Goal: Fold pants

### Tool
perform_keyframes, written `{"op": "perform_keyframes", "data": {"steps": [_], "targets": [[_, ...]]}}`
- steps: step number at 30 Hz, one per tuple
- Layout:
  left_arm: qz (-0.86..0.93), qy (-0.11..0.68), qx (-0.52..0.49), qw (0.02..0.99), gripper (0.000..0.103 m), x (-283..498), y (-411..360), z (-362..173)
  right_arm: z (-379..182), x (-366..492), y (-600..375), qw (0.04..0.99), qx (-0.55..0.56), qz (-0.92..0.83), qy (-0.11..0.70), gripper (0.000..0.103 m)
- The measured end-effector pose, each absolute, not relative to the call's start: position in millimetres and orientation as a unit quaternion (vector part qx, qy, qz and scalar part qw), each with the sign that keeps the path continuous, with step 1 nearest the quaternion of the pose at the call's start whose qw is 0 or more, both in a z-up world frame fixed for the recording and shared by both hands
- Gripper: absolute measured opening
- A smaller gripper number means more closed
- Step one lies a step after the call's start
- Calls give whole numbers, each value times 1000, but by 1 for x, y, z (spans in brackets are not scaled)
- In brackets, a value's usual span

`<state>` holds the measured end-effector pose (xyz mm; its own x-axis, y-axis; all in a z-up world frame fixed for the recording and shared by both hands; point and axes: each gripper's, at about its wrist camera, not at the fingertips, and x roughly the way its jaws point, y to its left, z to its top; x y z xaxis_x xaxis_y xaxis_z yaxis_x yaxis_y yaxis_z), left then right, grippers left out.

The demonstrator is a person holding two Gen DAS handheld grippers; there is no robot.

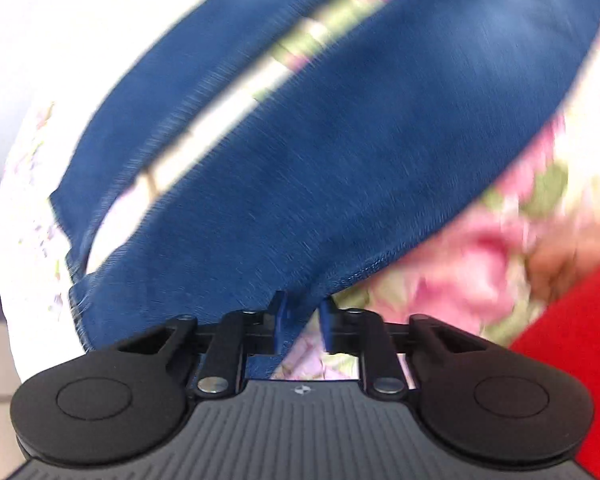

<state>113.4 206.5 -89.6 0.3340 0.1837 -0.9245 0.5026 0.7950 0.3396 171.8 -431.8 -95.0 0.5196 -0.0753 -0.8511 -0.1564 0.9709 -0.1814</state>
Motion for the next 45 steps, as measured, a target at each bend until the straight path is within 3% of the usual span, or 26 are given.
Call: {"op": "perform_keyframes", "data": {"steps": [3, 9, 13, 30, 33, 34, 35, 37, 45], "targets": [[-74, 529, 295, 792, 7, 112, 209, -67, -93, 167, -427, 862, -149, 59, 481, 30], [-14, 477, 235, 847, 5, 116, 213, -26, -94, 158, -419, 853, -199, 117, 468, 32], [13, 472, 227, 852, 5, 123, 214, -11, -98, 149, -418, 845, -244, 148, 451, 50], [81, 470, 205, 855, 4, 128, 173, 8, -138, 134, -412, 796, -408, 225, 386, 48], [80, 466, 201, 858, 4, 127, 173, 10, -152, 136, -406, 776, -449, 219, 386, 39], [80, 464, 199, 859, 4, 127, 173, 10, -152, 136, -405, 776, -451, 216, 386, 33], [80, 462, 196, 861, 3, 126, 174, 11, -150, 137, -405, 780, -449, 208, 384, 19], [78, 455, 191, 866, 3, 124, 175, 12, -141, 137, -403, 792, -440, 197, 375, 7], [84, 432, 157, 884, 2, 132, 190, 30, -50, 154, -407, 866, -382, 119, 298, 3]]}}
